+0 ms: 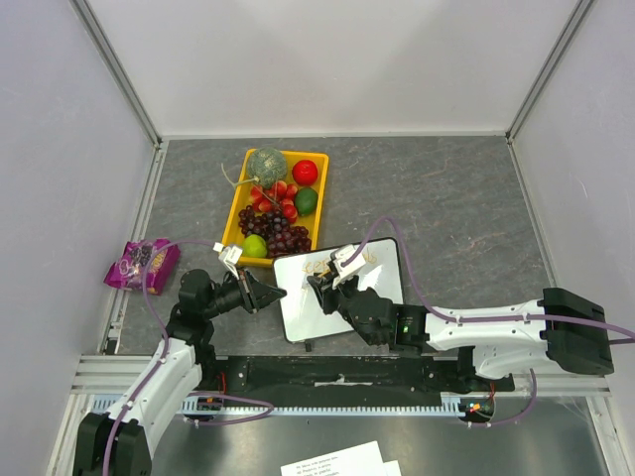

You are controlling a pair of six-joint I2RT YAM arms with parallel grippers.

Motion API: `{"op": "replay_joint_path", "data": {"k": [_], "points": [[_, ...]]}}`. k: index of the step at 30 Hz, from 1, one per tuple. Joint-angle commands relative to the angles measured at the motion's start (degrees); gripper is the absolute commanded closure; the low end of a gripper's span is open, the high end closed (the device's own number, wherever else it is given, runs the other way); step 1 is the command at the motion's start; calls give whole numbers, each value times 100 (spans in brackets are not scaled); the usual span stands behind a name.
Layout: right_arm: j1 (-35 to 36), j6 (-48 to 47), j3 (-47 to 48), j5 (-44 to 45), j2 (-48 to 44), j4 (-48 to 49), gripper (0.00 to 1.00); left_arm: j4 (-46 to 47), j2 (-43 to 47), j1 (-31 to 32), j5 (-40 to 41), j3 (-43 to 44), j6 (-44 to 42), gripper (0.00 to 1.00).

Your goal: Write a sentence on the whiteboard

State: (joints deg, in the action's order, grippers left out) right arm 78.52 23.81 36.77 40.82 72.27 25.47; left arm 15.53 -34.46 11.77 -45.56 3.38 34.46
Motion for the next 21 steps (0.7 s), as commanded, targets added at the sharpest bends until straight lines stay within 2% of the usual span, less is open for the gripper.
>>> {"op": "replay_joint_path", "data": {"k": [1, 21], "points": [[-47, 124, -21, 40, -29, -77, 100, 108, 44, -8, 109, -4, -194, 98], [-47, 466, -390, -390, -284, -333, 100, 117, 36, 1, 118, -4, -194, 98]]}}
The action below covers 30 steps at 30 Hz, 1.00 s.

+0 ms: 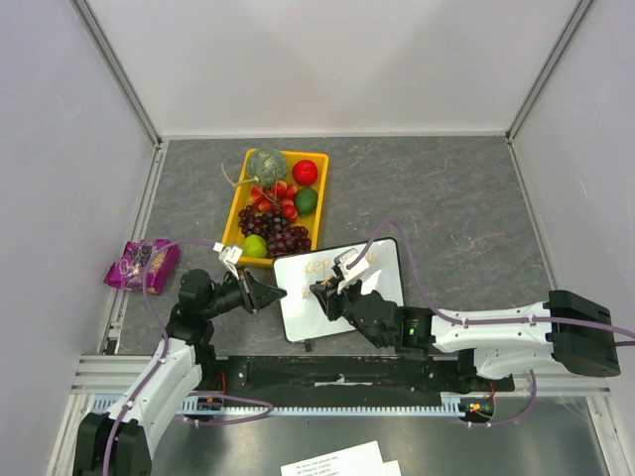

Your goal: Write a sentence on the whiteboard

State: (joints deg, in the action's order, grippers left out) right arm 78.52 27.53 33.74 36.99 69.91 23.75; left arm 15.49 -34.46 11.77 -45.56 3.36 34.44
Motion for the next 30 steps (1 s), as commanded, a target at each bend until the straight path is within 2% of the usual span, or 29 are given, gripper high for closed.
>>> {"op": "replay_joint_path", "data": {"k": [1, 12, 30], "points": [[-47, 95, -78, 1, -65, -169, 100, 121, 36, -17, 118, -2, -183, 98], [-56, -204, 344, 1, -619, -239, 100, 113, 44, -8, 118, -2, -183, 98], [-460, -196, 547, -87, 23, 95, 100, 104, 53, -8, 118, -2, -192, 98]]}}
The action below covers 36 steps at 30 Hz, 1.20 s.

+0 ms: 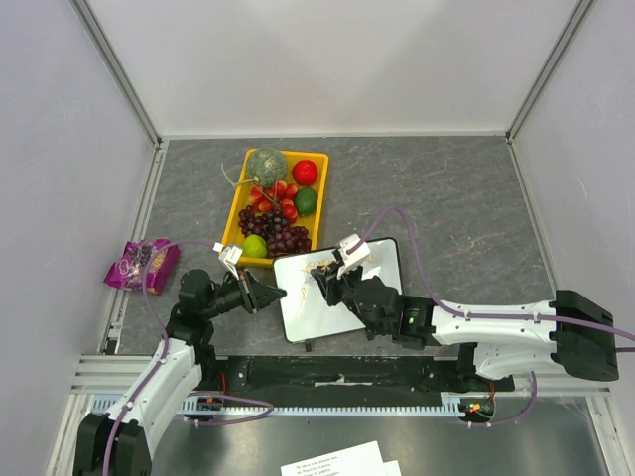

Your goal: Write a sentence on the whiteboard

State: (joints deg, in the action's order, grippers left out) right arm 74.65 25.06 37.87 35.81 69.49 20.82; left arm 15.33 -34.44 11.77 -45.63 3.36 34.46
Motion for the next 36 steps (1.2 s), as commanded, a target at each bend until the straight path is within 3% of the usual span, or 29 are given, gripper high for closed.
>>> {"op": "replay_joint_path", "data": {"k": [1, 36], "points": [[-82, 60, 107, 5, 64, 449, 100, 119, 51, -8, 124, -2, -194, 98], [-144, 412, -245, -321, -323, 62, 100, 119, 42, 1, 133, -2, -194, 98]]}}
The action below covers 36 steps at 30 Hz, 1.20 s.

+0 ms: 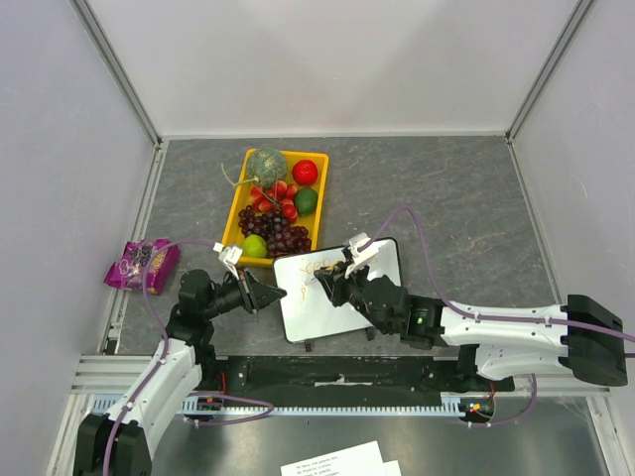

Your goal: Write a sentence on the whiteboard

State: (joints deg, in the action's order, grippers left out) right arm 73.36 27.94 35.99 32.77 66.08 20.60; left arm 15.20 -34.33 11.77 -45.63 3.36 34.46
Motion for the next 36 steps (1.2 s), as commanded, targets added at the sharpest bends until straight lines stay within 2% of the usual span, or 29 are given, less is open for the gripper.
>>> {"op": "replay_joint_path", "data": {"k": [1, 36], "points": [[-15, 124, -65, -17, 53, 93, 100, 132, 31, -8, 133, -2, -194, 98], [-15, 458, -505, -166, -52, -118, 100, 132, 40, -8, 133, -2, -185, 98]]}}
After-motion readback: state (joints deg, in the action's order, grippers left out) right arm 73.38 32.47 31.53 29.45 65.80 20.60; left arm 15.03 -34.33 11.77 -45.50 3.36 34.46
